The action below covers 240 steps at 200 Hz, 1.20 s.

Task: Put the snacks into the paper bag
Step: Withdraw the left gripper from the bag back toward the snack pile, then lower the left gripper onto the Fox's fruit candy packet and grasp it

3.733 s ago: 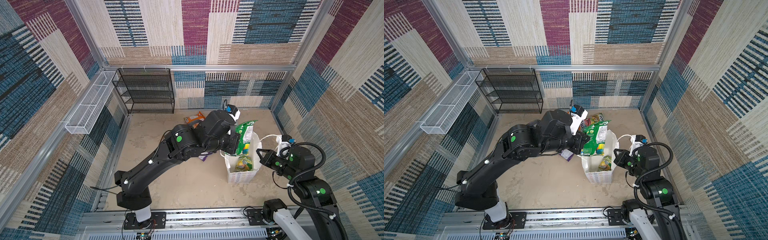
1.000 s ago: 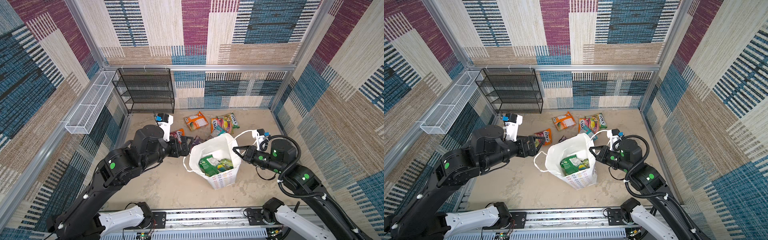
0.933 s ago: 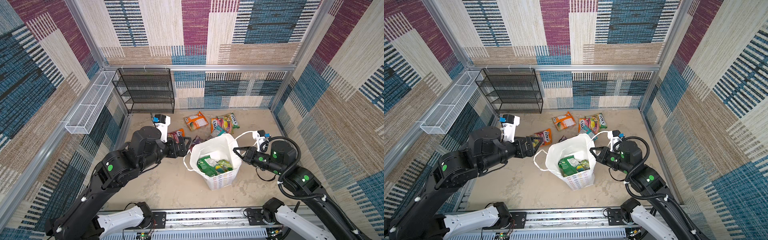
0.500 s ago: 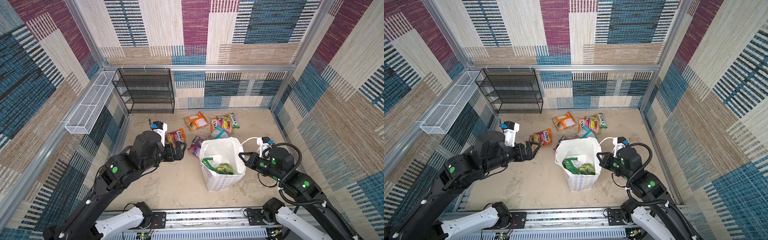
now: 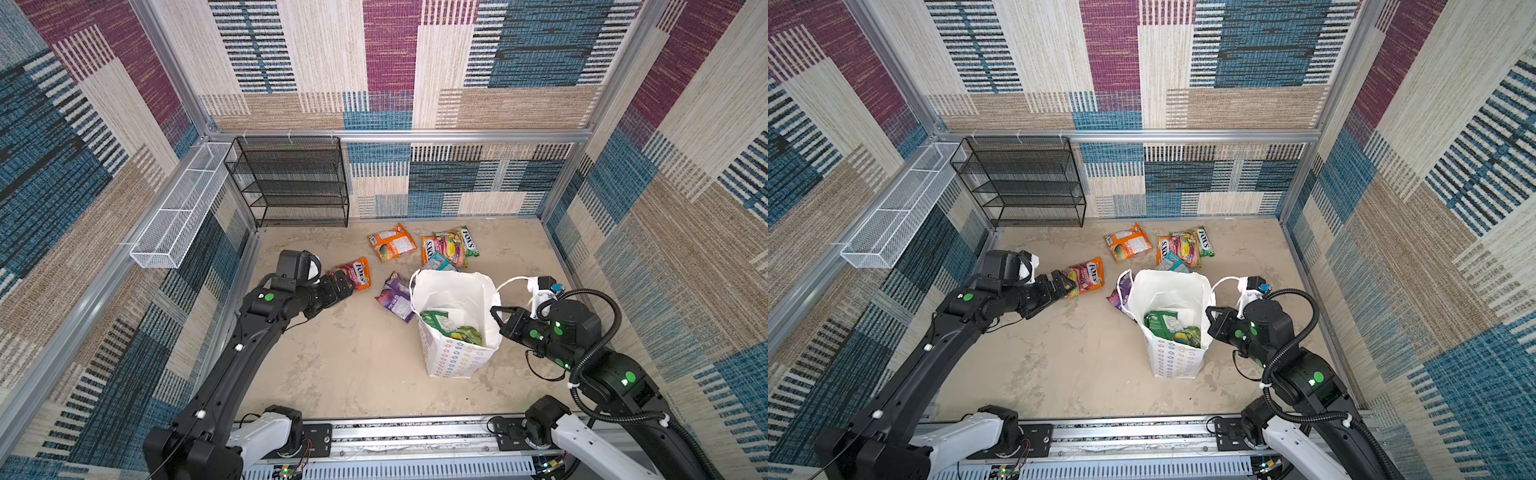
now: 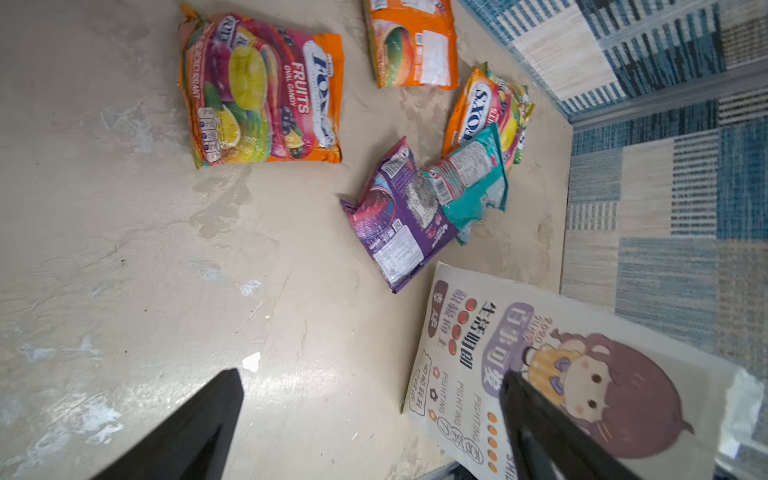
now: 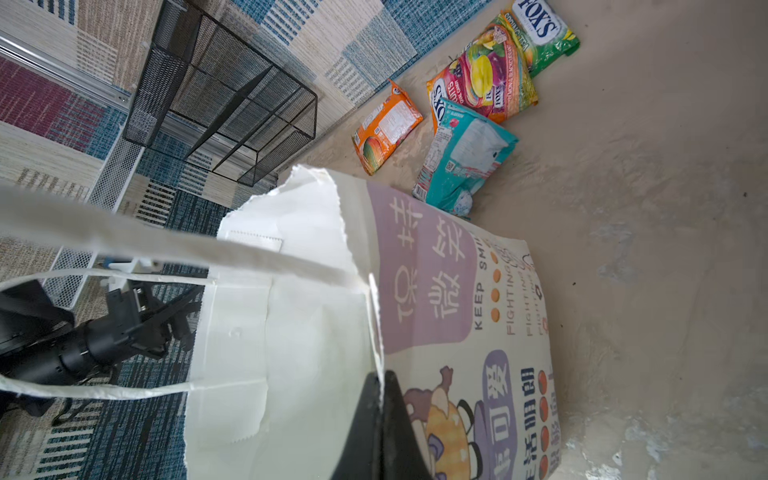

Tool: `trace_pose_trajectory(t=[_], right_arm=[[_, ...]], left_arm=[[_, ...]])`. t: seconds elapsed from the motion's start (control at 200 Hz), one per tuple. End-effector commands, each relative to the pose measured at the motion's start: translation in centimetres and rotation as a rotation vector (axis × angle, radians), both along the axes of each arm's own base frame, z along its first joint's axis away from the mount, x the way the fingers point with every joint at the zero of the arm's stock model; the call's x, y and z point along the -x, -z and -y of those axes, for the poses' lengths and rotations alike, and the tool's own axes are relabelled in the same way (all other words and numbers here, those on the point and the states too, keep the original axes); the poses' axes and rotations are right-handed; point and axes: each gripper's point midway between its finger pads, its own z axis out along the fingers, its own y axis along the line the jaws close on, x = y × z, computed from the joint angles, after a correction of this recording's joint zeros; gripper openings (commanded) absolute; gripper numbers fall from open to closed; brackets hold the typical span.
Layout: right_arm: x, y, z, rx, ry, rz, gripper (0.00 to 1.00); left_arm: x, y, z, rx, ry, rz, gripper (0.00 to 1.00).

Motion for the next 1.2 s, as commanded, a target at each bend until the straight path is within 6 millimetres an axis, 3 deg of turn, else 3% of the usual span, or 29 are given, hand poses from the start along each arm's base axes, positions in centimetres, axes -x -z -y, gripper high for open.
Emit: trace_pose_trajectory(t=[0.0,0.265,0.571,0.806,1.197], right_arm=[[-0.3,-0.4,-0.3,-0.001,-0.012,0.033,0.00],[-0.4,0.1,-0.6,0.009,-0.033,0.039,0.00],[-0.5,0.3,-0.7,0.018,-0.043,0.047,0.00],[-0.4,0.6,-0.8,0.023,-0.050,0.046,0.00],[-0.5,0.4,-0.9,0.017,-0.056,0.045,0.00]], left_arm=[[-3.1,1.0,-0.6,0.120,-0.007,0.017,0.99],[-8.4,8.0,-4.3,0.194,-0.128,-0.094,0.94],[-11.8,13.1,-4.8,0.292,-0.159,-0.156,0.89],[-12.4,16.7,-4.7,0.308,-0.166,-0.185,0.82],[-12.4,18.5,-2.8,0.370,-0.141,-0.150,0.60]])
